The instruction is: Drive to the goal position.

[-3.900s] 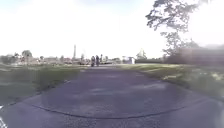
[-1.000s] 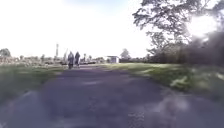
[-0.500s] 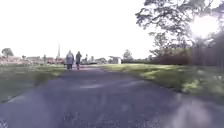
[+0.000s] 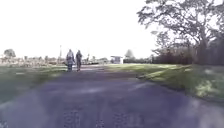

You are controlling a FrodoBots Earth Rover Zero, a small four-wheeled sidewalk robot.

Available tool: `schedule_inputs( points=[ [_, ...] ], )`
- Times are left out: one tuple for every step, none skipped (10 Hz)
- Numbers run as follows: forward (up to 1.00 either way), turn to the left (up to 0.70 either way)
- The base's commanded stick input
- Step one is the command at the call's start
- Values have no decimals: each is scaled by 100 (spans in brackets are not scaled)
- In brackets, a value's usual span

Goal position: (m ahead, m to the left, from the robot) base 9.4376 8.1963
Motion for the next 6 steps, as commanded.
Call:
schedule_inputs(
  points=[
    [70,0],
    [70,-2],
    [70,-10],
    [70,-18],
    [70,-26],
    [70,-21]
  ],
)
